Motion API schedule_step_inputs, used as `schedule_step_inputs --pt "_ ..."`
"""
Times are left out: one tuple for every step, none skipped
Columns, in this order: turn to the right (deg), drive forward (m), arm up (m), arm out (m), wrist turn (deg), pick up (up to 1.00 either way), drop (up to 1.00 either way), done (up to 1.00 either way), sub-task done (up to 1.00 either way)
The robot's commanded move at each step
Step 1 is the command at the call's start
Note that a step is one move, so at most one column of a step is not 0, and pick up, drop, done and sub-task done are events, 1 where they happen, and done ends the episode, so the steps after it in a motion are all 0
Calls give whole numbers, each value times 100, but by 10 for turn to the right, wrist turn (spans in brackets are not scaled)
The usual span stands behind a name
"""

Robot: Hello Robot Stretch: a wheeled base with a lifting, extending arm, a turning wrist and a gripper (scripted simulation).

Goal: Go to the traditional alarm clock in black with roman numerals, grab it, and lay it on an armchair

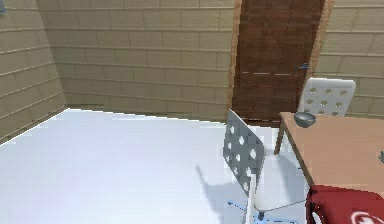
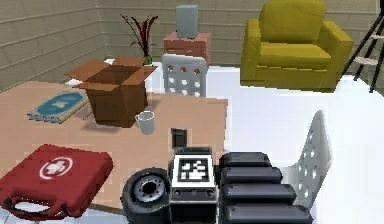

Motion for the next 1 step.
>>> schedule_step_inputs --pt "-450 0 0 0 0 0 0 0 0"
